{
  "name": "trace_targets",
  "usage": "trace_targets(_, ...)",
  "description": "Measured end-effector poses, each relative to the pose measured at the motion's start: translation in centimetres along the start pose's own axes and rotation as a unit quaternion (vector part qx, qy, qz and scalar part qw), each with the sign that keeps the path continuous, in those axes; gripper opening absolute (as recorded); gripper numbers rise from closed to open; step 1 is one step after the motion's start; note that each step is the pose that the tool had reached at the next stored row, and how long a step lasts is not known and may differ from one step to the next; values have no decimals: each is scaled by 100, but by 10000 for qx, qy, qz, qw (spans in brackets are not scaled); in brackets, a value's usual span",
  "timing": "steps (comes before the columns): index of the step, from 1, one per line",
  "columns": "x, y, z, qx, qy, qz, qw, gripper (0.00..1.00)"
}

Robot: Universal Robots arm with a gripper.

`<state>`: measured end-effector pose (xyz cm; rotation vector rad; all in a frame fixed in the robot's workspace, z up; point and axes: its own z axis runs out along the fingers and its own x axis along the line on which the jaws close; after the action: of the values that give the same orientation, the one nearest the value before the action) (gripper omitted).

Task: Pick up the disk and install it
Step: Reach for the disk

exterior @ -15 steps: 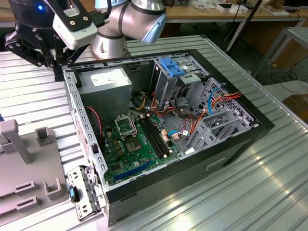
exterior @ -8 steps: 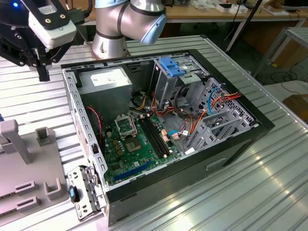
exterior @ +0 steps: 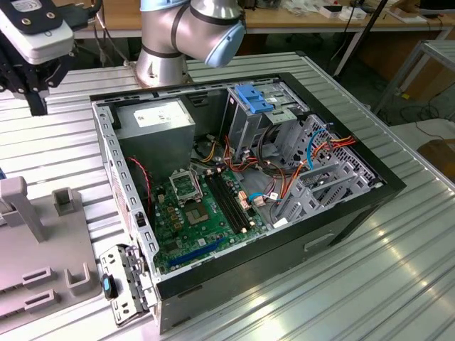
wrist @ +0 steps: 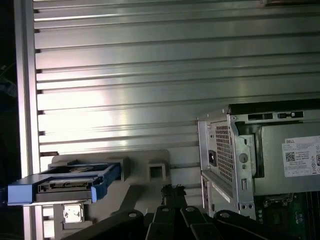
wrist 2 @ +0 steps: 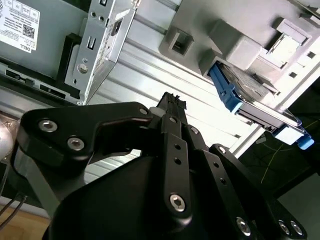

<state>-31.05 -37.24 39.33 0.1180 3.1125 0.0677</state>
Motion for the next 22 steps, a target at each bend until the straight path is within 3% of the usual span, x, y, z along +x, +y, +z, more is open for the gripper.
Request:
trace_targets(2,92,52,0,0,0,0,10000,11)
trace_targets(7,225,133,1,0,-1,0,10000,11)
trace_targets(11,379,241,2,0,0,0,10000,11)
trace_targets(13,423,276,2,0,0,0,10000,11)
trace_targets(18,672,447,4,0,0,0,10000,11)
trace_targets(22,766,491,5,-1,0,0,10000,11)
